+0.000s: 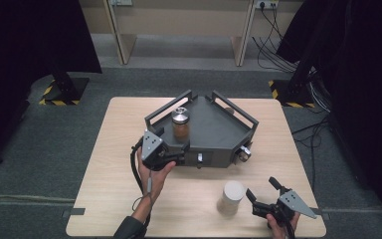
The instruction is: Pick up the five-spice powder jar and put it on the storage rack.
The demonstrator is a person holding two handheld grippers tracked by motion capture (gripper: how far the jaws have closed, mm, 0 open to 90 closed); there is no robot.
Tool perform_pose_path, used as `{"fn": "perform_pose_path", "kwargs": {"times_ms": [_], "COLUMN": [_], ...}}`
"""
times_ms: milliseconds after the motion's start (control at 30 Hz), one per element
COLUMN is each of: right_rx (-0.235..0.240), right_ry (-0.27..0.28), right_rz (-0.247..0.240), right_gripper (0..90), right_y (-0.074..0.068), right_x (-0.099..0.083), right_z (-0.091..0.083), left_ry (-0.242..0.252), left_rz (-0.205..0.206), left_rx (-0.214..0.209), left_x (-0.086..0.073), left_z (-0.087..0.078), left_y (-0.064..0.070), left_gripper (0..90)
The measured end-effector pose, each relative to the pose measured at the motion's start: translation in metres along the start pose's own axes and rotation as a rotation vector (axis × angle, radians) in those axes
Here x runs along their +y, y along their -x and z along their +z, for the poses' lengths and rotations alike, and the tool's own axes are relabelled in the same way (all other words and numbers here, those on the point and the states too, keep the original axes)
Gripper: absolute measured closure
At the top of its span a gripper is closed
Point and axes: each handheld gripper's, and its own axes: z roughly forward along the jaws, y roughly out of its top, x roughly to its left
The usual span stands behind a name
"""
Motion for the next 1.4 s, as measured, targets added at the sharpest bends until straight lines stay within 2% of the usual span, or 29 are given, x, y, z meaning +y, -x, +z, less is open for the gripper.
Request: {"fn": "perform_pose_path", "kwargs": {"times_ms": [133, 400, 567, 800, 867, 1067, 1267, 1400], "right_rx": [0.001, 0.003, 0.001, 0.002, 0.003, 0.002, 0.004, 0.004], "right_ry": [-0.002, -0.004, -0.003, -0.004, -0.005, -0.004, -0.005, -0.002], "right_rz": [0.000, -0.002, -0.001, -0.002, -0.005, -0.005, -0.008, -0.008], "right_gripper": [0.8, 0.8, 0.7, 0.7, 0.8, 0.8, 0.8, 0.8], "right_y": [0.000, 0.000, 0.000, 0.000, 0.000, 0.000, 0.000, 0.000], "right_x": [0.000, 0.000, 0.000, 0.000, 0.000, 0.000, 0.000, 0.000], "right_z": [0.000, 0.001, 0.000, 0.001, 0.001, 0.001, 0.001, 0.001], "left_ry": [0.028, 0.038, 0.040, 0.013, 0.013, 0.016, -0.006, -0.016], "left_rz": [-0.024, -0.022, -0.018, 0.011, -0.002, -0.002, -0.015, 0.000], "left_rx": [-0.013, -0.037, -0.027, -0.022, -0.026, -0.015, -0.006, -0.001], "left_x": [-0.011, -0.025, -0.041, -0.059, -0.064, -0.076, -0.085, -0.089], "left_z": [-0.008, -0.022, -0.031, -0.038, -0.039, -0.042, -0.043, -0.045], "left_y": [0.000, 0.000, 0.004, 0.008, 0.008, 0.011, 0.012, 0.016], "left_gripper": [0.1, 0.1, 0.1, 0.1, 0.1, 0.1, 0.1, 0.1]}}
